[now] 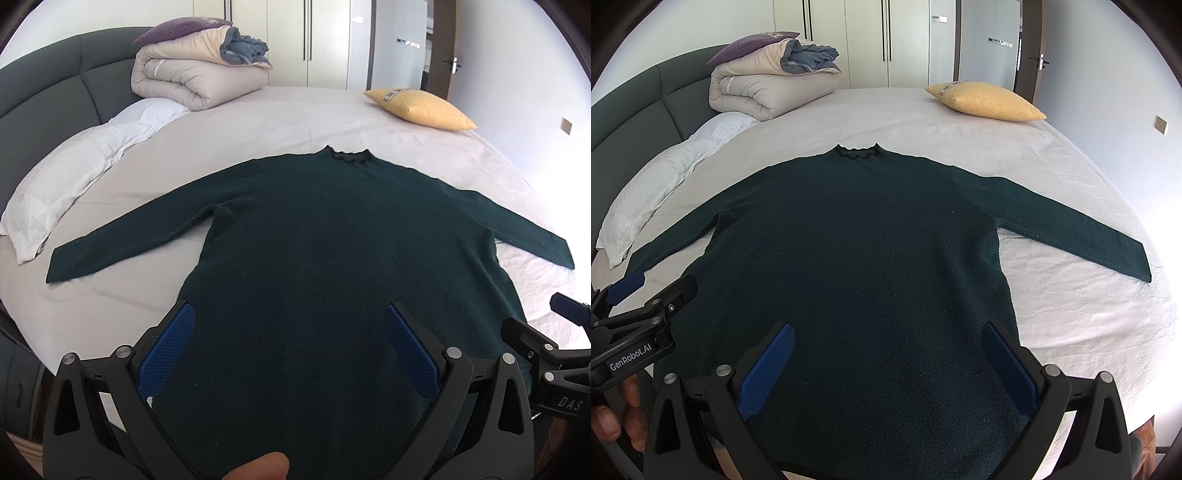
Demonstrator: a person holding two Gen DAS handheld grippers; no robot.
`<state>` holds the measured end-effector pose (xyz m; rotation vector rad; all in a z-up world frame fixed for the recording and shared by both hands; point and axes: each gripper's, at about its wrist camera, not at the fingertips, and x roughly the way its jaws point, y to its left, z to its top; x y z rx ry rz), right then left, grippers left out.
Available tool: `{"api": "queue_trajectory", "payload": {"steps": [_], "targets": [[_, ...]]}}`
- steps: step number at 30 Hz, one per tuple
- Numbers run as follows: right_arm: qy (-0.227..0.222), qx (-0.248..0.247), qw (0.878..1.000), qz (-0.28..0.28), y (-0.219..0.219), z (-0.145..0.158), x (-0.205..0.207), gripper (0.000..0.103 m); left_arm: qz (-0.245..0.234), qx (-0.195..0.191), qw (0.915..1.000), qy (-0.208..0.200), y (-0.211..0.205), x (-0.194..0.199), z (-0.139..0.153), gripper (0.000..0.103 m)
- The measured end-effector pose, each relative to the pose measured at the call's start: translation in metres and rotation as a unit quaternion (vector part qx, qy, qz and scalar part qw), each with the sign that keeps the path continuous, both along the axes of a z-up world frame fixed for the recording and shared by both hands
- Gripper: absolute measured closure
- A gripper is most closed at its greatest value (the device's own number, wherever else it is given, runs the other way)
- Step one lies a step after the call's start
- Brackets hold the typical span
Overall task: Fold small clothes
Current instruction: 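Grasp a sweater sleeve with the right tool and fold it across the body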
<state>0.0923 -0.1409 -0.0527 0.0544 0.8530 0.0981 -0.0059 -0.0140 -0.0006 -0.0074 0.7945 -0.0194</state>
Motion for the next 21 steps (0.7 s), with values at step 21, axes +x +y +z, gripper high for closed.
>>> {"api": "queue_trajectory", "payload": {"steps": [21], "targets": [[-0.012, 0.208, 0.95, -0.231, -0.273, -0.028, 0.042, 0.0, -0.021, -0.118, 0.9921, 0.039, 0.006, 0.059, -0.024, 0.0]]}}
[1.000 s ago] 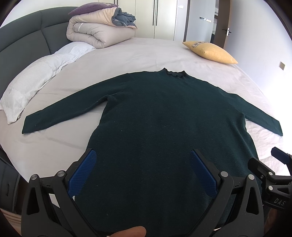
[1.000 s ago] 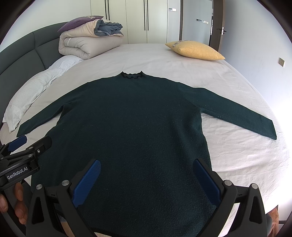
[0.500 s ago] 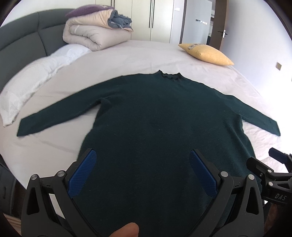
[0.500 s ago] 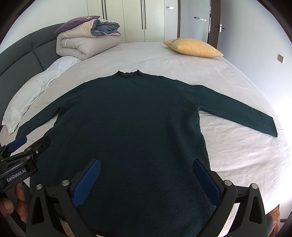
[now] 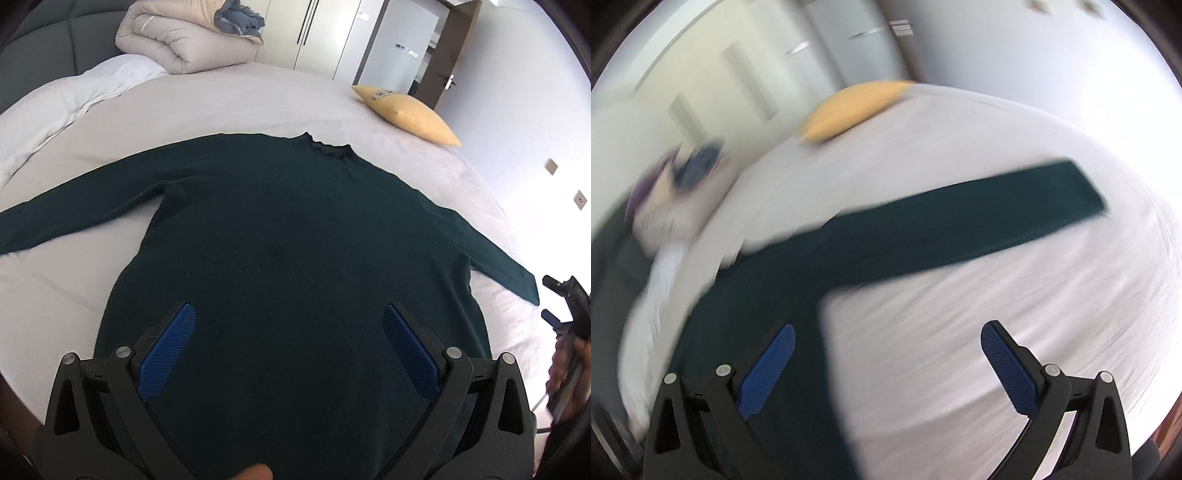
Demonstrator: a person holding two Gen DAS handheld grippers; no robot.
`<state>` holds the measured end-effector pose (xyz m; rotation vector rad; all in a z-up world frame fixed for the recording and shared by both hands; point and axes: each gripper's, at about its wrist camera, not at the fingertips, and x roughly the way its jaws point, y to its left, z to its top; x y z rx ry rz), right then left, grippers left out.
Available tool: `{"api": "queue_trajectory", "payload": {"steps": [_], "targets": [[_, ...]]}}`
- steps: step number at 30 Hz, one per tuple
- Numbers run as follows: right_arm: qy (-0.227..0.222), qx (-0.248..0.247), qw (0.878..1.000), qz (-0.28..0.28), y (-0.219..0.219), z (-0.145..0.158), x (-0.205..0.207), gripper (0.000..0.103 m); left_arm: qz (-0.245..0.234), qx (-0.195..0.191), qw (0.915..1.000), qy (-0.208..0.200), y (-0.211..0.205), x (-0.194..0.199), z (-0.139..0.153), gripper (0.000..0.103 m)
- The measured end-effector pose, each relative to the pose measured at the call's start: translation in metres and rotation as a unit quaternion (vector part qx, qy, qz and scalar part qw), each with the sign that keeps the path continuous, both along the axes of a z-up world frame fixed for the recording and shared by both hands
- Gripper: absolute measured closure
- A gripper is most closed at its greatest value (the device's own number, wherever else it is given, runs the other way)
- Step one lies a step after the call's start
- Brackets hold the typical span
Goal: Fold small clothes
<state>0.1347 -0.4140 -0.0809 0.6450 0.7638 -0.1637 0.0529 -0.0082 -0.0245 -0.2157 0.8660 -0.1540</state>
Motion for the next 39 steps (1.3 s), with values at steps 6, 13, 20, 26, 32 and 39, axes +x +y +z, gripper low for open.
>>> {"api": "queue_trajectory", "payload": {"steps": [6, 13, 20, 26, 32, 39], "targets": [[-0.001, 0.128, 0.985, -0.114, -0.124, -0.046, 0.004, 0.0, -0.023, -0.018, 0.9995, 0.012, -0.014, 0.026, -0.016, 0.0], [-0.026, 0.21, 0.961, -0.176, -0.177, -0.08, 0.008, 0.006, -0.043, -0.036, 0.9983, 0.017, -0.04, 0.062, -0.024, 0.0], [-0.048, 0.225, 0.957, -0.175, -0.177, -0.083, 0.024, 0.044, -0.061, -0.061, 0.9961, 0.02, -0.055, 0.079, -0.027, 0.005], [-0.039, 0.182, 0.968, -0.168, -0.17, -0.068, 0.025, 0.091, -0.074, -0.081, 0.9935, 0.029, -0.059, 0.088, -0.03, 0.016], [-0.057, 0.031, 0.996, -0.055, -0.082, 0.003, 0.061, 0.094, -0.105, -0.105, 0.9888, 0.005, -0.072, 0.11, -0.009, 0.016], [-0.088, -0.188, 0.962, 0.179, 0.142, 0.056, 0.097, 0.094, -0.133, -0.208, 0.9689, 0.017, -0.089, 0.153, -0.002, 0.016]]}}
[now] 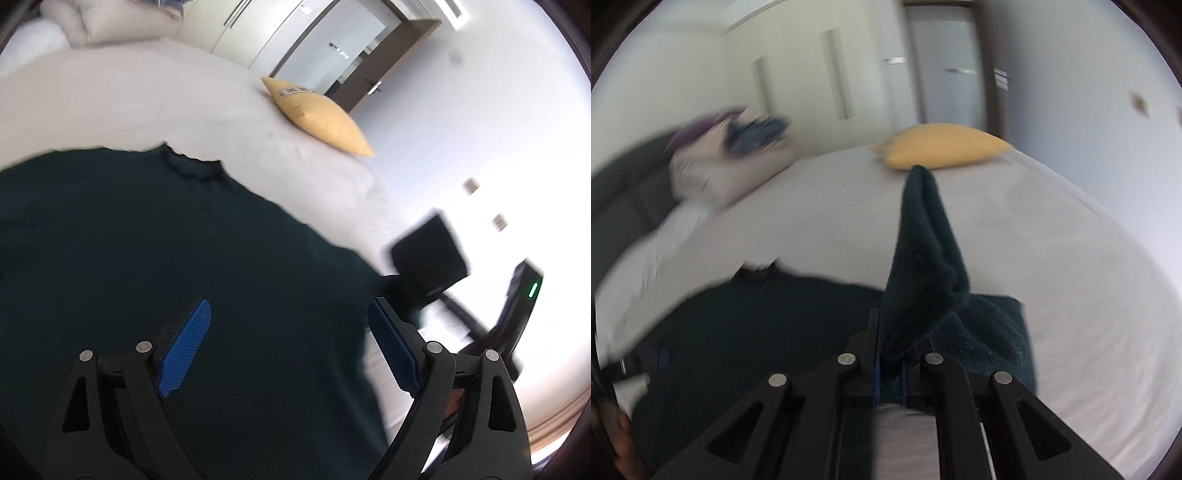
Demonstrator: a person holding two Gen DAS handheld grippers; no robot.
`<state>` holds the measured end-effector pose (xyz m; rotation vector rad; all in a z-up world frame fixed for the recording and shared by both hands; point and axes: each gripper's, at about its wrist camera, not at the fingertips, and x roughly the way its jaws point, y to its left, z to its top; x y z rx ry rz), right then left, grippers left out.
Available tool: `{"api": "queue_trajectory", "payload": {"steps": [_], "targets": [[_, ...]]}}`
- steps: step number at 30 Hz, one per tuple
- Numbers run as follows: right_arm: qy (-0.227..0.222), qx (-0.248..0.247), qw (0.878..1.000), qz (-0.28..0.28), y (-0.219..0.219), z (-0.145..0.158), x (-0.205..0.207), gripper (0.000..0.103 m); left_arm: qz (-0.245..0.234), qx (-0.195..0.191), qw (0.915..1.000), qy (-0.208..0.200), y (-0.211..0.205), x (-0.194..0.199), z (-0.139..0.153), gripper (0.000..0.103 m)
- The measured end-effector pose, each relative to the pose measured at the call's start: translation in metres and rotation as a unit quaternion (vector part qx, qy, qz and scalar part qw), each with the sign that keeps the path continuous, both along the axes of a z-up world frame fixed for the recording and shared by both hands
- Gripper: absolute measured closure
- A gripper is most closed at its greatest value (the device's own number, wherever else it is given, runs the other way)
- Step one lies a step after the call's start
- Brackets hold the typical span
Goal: Fold small clothes
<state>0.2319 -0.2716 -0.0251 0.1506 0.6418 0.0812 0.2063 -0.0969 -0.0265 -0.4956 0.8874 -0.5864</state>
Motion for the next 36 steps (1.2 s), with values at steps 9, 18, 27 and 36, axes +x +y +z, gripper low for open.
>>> {"api": "queue_trajectory", "payload": {"steps": [9, 18, 27, 36], "targets": [[0.022, -0.15, 0.986, 0.074, 0.123, -0.041, -0.006, 0.094, -0.014, -0.136, 0.985, 0.105, 0.002, 0.063, -0.026, 0.013], [0.014, -0.268, 0.959, 0.09, 0.16, -0.072, -0.016, 0.094, -0.06, -0.094, 0.983, 0.146, -0.017, 0.084, -0.039, 0.012], [0.004, -0.282, 0.952, 0.118, 0.174, -0.073, -0.024, 0.094, -0.086, -0.058, 0.9794, 0.173, -0.034, 0.097, -0.063, 0.089], [0.031, 0.033, 0.995, 0.093, 0.064, -0.046, -0.035, 0.037, -0.043, -0.001, 0.9924, 0.115, 0.002, 0.11, -0.045, 0.097]]}}
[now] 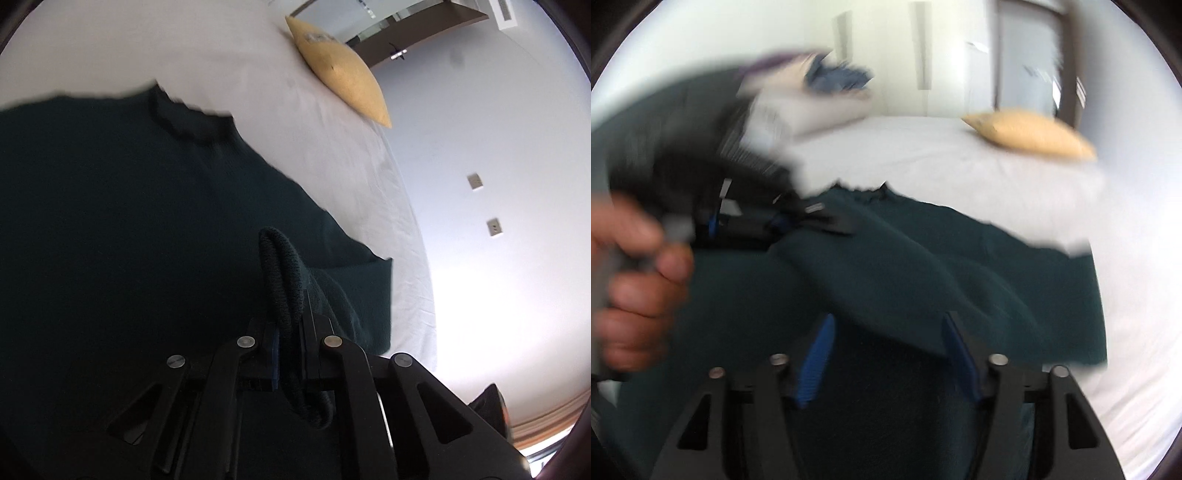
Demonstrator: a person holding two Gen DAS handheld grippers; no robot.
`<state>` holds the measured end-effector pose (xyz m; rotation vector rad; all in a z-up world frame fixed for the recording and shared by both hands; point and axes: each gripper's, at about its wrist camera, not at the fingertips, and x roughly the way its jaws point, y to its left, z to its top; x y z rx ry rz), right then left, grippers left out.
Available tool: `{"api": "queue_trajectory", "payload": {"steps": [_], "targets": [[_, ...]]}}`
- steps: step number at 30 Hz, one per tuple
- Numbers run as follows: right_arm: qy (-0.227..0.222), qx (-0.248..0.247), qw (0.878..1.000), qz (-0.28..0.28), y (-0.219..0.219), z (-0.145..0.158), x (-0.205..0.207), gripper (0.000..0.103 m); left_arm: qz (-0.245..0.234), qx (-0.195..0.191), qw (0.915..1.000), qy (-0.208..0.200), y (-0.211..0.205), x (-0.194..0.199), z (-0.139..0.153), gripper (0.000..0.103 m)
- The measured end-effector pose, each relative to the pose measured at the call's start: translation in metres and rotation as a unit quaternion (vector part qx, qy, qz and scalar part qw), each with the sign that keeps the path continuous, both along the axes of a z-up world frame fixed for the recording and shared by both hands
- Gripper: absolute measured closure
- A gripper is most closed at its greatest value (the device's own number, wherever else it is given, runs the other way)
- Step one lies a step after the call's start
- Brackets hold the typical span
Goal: Fold small clothes
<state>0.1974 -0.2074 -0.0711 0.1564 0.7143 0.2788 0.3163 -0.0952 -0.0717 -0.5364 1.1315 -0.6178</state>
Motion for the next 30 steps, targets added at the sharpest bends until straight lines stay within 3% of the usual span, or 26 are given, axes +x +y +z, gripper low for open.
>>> {"api": "queue_trajectory", "payload": {"steps": [2, 4, 7, 9, 13, 16, 20, 22, 26, 30], "targets": [[0.033, 0.105, 0.993, -0.035, -0.047, -0.006, 0.001, 0.035, 0.013, 0.035, 0.999, -0.024, 0.015, 0.007, 0.008, 0.097], [0.06, 0.183, 0.979, -0.071, -0.085, -0.017, 0.004, 0.035, 0.024, 0.056, 0.9975, -0.035, 0.029, 0.012, 0.013, 0.097], [0.103, 0.298, 0.945, -0.088, -0.12, -0.037, 0.01, 0.034, 0.04, 0.077, 0.9953, -0.042, 0.049, 0.021, 0.01, 0.097], [0.114, 0.355, 0.924, -0.085, -0.128, -0.048, 0.014, 0.034, 0.043, 0.087, 0.9944, -0.041, 0.062, 0.023, 0.01, 0.097], [0.132, 0.424, 0.891, -0.095, -0.128, -0.063, 0.029, 0.034, 0.052, 0.09, 0.9938, -0.04, 0.072, 0.025, -0.002, 0.097], [0.137, 0.454, 0.873, -0.113, -0.118, -0.074, 0.029, 0.034, 0.067, 0.086, 0.9934, -0.036, 0.09, 0.024, -0.007, 0.097], [0.132, 0.495, 0.845, -0.154, -0.134, -0.081, 0.041, 0.034, 0.087, 0.084, 0.9919, -0.037, 0.115, 0.018, -0.006, 0.097], [0.128, 0.504, 0.839, -0.16, -0.137, -0.08, 0.041, 0.031, 0.095, 0.083, 0.9914, -0.036, 0.129, 0.02, -0.004, 0.097], [0.138, 0.492, 0.844, -0.166, -0.138, -0.086, 0.037, 0.031, 0.112, 0.085, 0.9896, -0.028, 0.139, 0.026, -0.013, 0.097], [0.138, 0.51, 0.833, -0.165, -0.136, -0.09, 0.032, 0.031, 0.125, 0.094, 0.9875, -0.017, 0.149, 0.027, -0.027, 0.097]]}}
